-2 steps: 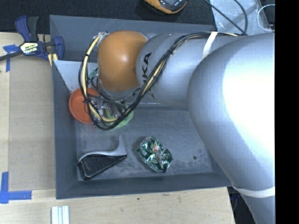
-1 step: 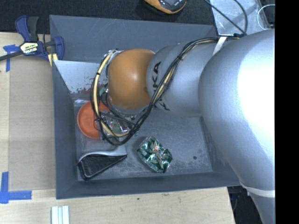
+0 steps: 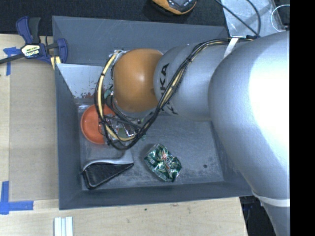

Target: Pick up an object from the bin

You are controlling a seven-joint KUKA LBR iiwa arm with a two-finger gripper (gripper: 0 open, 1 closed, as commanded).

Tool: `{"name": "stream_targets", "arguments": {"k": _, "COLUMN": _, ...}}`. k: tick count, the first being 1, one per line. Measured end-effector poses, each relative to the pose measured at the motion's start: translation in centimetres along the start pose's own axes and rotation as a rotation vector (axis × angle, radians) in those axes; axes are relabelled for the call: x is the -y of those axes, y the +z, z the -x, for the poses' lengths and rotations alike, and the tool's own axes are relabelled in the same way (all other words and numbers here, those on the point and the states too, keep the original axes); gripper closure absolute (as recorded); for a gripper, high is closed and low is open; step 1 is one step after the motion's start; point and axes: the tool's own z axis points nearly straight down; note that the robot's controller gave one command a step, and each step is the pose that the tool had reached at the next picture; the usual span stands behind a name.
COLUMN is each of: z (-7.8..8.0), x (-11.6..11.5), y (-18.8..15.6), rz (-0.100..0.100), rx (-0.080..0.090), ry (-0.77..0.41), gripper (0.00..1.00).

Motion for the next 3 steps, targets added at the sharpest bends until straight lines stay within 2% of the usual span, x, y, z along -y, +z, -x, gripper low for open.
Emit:
{"name": "stream_targets", "arguments": {"k": 1, "z": -3.3, "x": 0.2, "y": -5.3, "rz": -0.001, "rx": 0.001, "ry": -0.284, "gripper": 1.0}}
{"name": "stream_targets", "arguments": {"k": 2, "z": -2.0, "x": 5.6, "y": 2.5, "rz": 0.0, "rx": 0.0, "ry": -0.152, "gripper": 1.0}}
{"name": "stream_targets", "arguments": {"k": 3, "z": -3.6, "x": -1.0, "y": 2.0, "rz": -0.005, "rx": 0.003, "ry": -0.397, "gripper": 1.0}}
